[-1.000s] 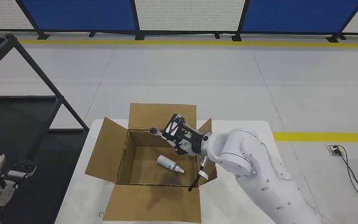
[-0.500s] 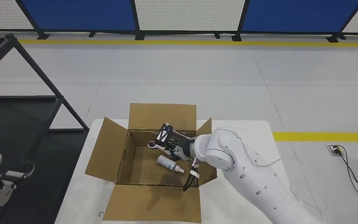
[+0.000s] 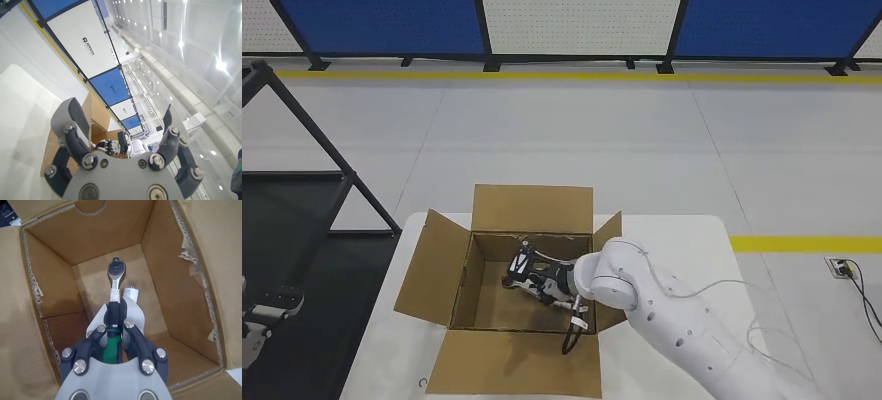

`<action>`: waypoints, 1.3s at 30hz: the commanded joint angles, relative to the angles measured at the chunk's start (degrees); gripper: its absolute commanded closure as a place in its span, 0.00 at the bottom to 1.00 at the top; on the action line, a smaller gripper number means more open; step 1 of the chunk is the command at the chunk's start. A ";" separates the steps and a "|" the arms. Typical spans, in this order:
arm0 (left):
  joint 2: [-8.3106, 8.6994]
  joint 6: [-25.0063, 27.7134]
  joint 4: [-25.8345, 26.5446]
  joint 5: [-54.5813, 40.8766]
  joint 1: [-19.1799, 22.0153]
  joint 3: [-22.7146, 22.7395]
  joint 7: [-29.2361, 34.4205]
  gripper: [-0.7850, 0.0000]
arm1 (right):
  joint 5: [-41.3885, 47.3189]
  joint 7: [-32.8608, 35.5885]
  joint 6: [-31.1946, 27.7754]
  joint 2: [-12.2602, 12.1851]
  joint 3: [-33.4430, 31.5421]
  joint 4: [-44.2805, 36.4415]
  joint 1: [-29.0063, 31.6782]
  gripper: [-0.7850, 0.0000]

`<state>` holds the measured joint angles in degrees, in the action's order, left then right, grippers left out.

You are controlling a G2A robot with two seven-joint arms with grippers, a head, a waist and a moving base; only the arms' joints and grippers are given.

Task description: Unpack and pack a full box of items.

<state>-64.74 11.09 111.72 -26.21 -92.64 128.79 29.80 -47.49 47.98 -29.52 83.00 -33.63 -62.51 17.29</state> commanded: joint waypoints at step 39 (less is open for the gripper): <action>0.00 0.00 0.00 0.00 0.00 0.00 0.00 0.00 | -1.61 -12.17 -4.09 18.04 11.77 33.54 -8.67 0.58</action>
<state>-64.74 11.09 111.72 -26.21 -92.64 128.79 29.80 -48.88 36.34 -33.61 101.09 -21.66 -28.68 8.74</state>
